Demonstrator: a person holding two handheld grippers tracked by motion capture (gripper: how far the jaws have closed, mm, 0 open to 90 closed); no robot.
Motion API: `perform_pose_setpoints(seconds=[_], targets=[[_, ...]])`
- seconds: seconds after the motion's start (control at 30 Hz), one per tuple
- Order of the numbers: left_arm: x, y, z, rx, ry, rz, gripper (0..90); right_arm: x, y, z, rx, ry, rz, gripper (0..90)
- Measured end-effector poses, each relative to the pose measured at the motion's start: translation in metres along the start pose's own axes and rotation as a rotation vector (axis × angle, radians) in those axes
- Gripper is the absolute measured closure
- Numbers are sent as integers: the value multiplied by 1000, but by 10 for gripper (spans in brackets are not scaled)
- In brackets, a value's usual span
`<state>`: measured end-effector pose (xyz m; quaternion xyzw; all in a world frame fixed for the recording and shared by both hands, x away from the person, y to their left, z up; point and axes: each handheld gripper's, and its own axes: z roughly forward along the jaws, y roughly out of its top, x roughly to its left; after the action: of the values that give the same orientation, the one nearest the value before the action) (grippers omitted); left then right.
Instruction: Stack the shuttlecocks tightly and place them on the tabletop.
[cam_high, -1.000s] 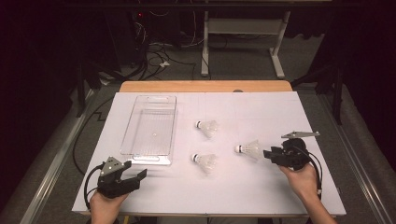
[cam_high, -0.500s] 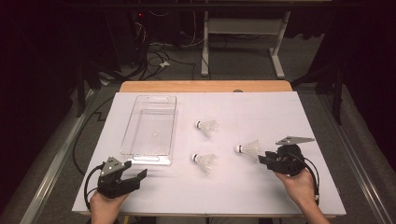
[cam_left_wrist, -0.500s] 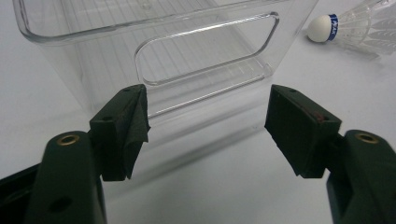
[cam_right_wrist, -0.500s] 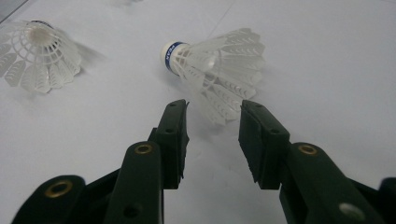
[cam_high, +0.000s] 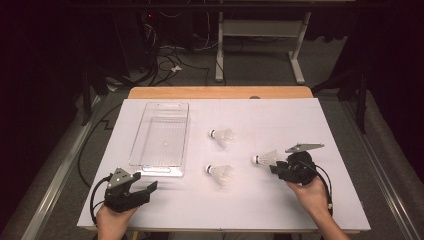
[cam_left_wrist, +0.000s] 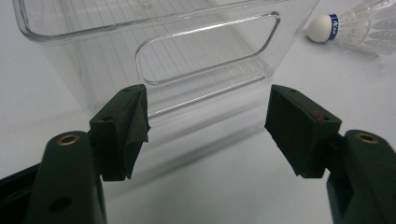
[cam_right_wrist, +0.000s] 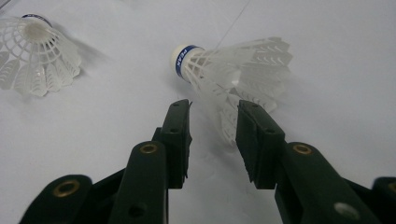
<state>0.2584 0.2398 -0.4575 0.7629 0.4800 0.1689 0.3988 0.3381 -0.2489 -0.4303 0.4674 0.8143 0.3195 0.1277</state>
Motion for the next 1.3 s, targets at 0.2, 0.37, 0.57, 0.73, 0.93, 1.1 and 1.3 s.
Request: perform_pose_setpoints(seconds=[0.2,0.37,0.57,0.73,0.93,1.1,1.3], targets=[[0,0,0,-1,1,-5,309,3,4,6,10,7,-2,685],[0,0,0,-1,1,0,309,4,6,9,22,11,-14,725],[0,0,0,0,0,-3,310,7,7,11,24,23,-26,783],[0,-1,-1,-2,2,2,310,6,8,12,31,34,-28,828],[0,0,0,4,4,1,309,8,8,13,40,45,-40,877],[0,-1,-1,-1,5,2,310,8,8,13,36,44,-53,899],[0,0,0,3,0,-1,309,11,8,10,17,38,-71,900]])
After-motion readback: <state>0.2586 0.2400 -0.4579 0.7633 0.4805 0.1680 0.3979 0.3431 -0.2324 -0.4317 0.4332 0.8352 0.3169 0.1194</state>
